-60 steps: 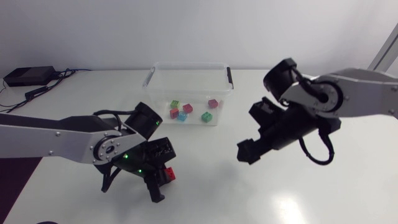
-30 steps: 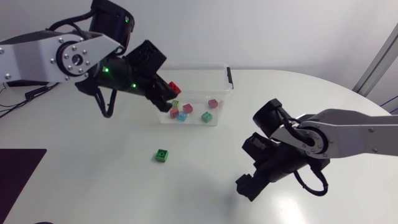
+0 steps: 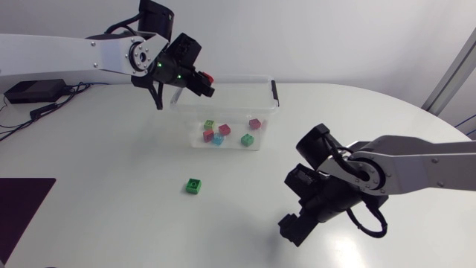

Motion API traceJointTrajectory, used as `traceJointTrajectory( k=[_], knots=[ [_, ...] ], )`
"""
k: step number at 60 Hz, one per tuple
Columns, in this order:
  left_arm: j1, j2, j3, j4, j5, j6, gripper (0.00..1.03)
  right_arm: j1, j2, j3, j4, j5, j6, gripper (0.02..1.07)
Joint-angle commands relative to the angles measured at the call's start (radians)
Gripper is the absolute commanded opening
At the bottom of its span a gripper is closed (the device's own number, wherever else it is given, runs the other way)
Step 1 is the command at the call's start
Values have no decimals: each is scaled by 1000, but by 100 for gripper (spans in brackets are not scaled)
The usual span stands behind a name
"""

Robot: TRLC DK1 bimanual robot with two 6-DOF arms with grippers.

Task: Place the duplo bricks in the container

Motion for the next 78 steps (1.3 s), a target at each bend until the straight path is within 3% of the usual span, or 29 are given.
traceJointTrajectory(
  k=[1, 4, 8, 27, 40, 50, 78],
  knots=[
    [5, 7, 26, 7, -9, -32, 61, 10, 9, -22, 2, -1, -14, 99],
    [2, -30, -7, 6, -14, -35, 76, 8, -3, -22, 2, 0, -14, 99],
    [-2, -120, -93, 10, -15, -32, 83, 7, -28, -21, 3, 17, -11, 99],
    [-30, -428, -486, -74, -17, -21, 83, -16, -155, -24, 22, 77, -5, 101],
    [-71, -441, -678, -47, -51, -31, 83, -58, -285, -27, 25, 103, -5, 101],
    [-73, -309, -694, -27, -66, -70, 83, -108, -373, -29, -1, 132, -15, 101],
    [-163, -125, -641, -51, -115, -190, 83, -194, -486, 31, -135, 132, -74, 101]
  ],
)
